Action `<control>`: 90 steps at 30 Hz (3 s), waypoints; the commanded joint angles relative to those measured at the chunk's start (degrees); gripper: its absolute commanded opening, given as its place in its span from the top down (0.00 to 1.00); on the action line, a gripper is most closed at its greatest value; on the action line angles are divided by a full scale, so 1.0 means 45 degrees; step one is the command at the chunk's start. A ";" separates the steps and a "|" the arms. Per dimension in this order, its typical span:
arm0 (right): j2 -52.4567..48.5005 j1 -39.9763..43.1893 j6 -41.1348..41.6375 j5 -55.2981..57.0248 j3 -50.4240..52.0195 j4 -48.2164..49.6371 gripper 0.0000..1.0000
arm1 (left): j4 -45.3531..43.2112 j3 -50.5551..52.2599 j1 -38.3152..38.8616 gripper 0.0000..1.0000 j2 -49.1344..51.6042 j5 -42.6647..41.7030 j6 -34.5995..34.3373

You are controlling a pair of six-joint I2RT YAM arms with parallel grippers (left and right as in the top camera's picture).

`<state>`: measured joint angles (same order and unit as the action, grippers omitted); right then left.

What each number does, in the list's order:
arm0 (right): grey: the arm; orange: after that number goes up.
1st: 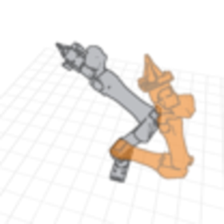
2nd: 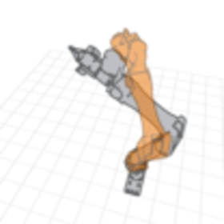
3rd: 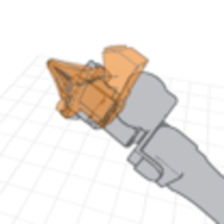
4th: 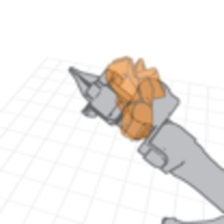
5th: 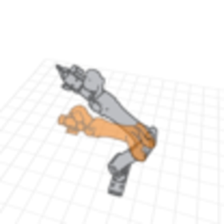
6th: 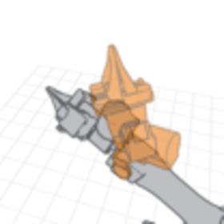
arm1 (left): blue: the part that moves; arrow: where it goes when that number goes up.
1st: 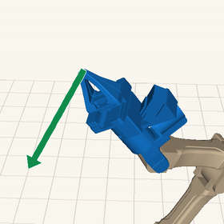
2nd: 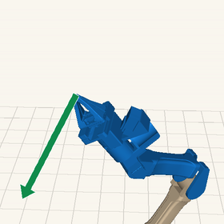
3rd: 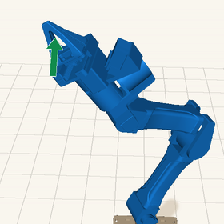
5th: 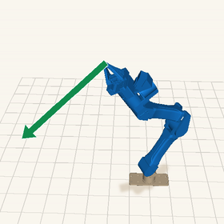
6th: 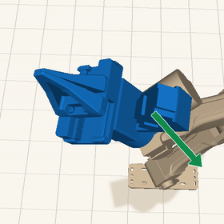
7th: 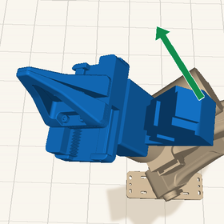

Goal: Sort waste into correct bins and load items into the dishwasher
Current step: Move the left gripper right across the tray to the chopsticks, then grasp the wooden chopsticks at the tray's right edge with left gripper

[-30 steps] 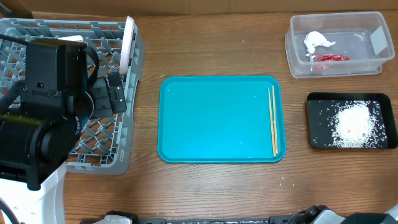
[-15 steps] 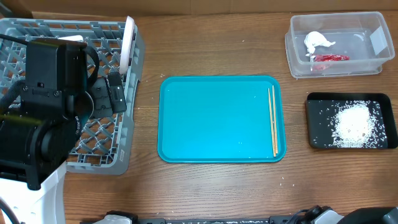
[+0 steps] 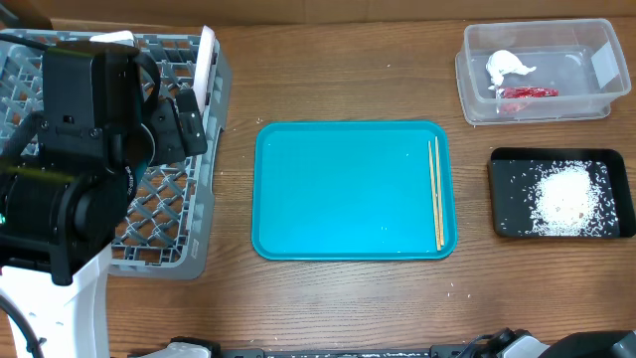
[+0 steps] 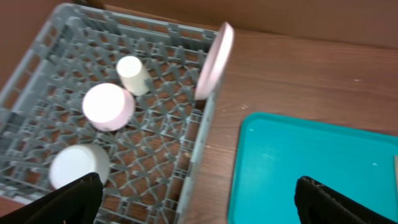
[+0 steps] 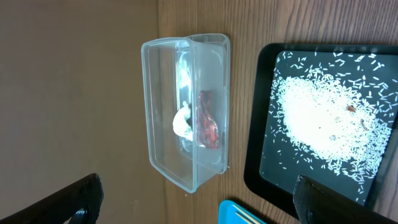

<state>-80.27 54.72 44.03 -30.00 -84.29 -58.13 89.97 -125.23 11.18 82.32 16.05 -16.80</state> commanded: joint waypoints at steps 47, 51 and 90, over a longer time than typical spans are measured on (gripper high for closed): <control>-0.0034 0.0024 -0.0097 -0.0005 -0.0044 0.0029 0.00 | -0.6955 0.0019 0.9865 0.16 1.2852 -0.0748 -0.9408; -0.0034 0.0024 -0.0097 -0.0005 -0.0044 0.0029 0.00 | -0.6989 0.0019 1.0103 0.22 1.3148 -0.0141 -0.9418; -0.0034 0.0024 -0.0097 -0.0005 -0.0044 0.0029 0.00 | -0.7315 0.0738 1.0190 0.29 1.3522 0.1418 -0.9321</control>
<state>-80.27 54.72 43.88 -30.02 -84.29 -58.13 57.67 -123.74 56.97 141.78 20.47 -58.37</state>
